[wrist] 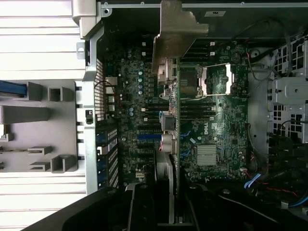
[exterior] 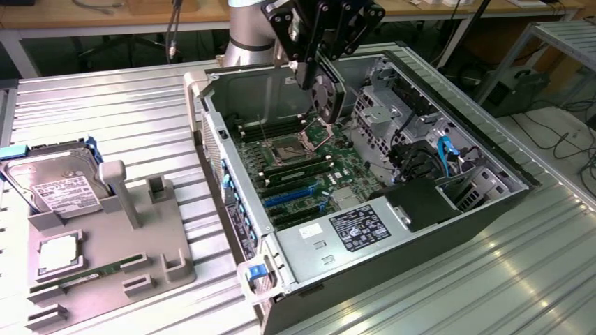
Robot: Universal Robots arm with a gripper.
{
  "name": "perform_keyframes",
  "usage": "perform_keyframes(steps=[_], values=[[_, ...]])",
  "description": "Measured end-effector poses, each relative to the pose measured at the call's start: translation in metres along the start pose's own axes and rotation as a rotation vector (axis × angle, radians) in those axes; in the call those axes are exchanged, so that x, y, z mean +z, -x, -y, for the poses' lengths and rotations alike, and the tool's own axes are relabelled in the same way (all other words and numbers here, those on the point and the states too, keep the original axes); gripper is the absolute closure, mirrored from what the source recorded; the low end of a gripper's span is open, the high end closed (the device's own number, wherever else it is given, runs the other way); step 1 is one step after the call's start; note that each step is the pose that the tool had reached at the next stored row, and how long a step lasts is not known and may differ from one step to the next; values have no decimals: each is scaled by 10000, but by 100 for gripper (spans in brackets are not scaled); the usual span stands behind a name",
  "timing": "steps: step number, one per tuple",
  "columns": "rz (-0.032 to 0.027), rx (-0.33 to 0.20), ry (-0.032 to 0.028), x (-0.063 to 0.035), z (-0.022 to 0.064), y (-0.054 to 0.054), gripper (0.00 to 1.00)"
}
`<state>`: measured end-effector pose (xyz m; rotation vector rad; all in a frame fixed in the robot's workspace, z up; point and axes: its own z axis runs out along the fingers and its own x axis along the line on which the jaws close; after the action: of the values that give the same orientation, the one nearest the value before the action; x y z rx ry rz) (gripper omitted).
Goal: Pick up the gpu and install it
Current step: 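Pick up the gpu and move the gpu toward the slot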
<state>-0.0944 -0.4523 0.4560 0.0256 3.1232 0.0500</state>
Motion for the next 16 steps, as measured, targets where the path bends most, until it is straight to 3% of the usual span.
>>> perform_keyframes(steps=[16], values=[[-1,-1,-1,3,-3,210,72]])
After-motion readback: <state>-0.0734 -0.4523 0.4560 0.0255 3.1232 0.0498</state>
